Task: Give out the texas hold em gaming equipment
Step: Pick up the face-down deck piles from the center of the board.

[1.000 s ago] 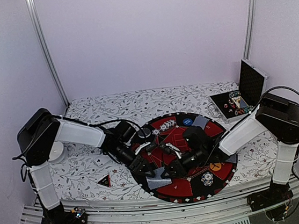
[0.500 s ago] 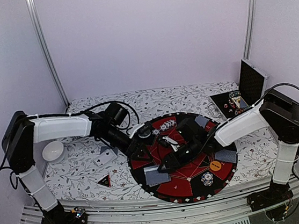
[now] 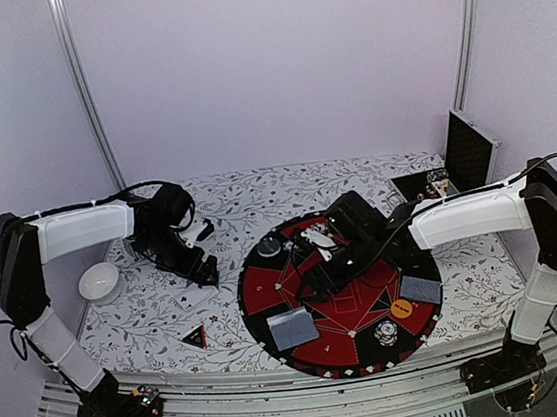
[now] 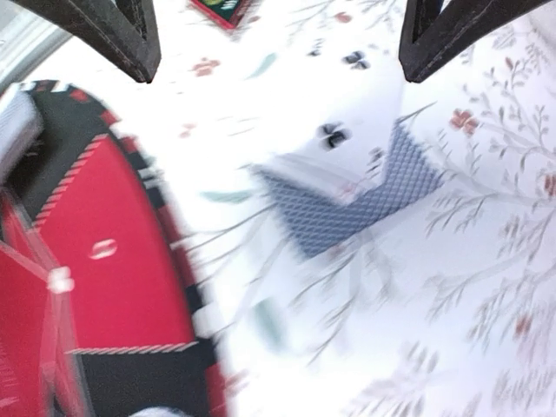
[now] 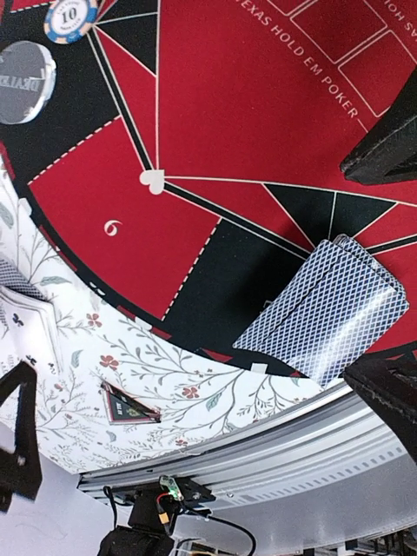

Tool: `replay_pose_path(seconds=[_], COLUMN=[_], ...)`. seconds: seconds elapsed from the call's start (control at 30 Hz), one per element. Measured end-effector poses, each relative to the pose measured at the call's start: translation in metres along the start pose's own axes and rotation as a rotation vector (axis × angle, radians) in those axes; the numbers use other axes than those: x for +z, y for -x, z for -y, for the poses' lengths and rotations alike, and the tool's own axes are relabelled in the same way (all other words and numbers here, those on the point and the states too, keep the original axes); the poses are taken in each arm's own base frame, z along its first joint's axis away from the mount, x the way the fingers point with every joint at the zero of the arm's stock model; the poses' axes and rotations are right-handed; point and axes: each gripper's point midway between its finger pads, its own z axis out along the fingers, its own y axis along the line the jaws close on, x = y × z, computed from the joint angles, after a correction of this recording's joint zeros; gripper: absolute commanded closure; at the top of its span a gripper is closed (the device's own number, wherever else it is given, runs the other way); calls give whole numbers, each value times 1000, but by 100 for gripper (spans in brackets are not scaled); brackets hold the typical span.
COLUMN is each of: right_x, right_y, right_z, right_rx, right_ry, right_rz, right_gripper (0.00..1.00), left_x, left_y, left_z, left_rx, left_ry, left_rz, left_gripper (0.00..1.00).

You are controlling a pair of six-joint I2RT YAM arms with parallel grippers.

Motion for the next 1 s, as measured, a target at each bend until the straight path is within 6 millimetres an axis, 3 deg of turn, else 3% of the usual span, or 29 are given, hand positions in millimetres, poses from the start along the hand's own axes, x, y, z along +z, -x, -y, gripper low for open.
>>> replay_pose_path(seconds=[0.17, 0.6, 0.83, 1.0], right_x=[-11, -12, -12, -12], right_y=[8, 4, 3, 2], right_z=[-5, -2, -2, -1], right_rx=[-51, -84, -86, -85], right_ry=[-6, -23, -24, -25], right_rz=[21, 3, 0, -3], right_gripper=[29, 29, 29, 29], left_x=[24, 56, 60, 61], left_y=[-25, -48, -40, -37], left_z=[-33, -37, -36, -34], left_rx=[-44, 47, 70, 75], left_ry=[54, 105, 106, 96], left_rz=[-122, -208, -183, -170], left_gripper=[4, 12, 37, 47])
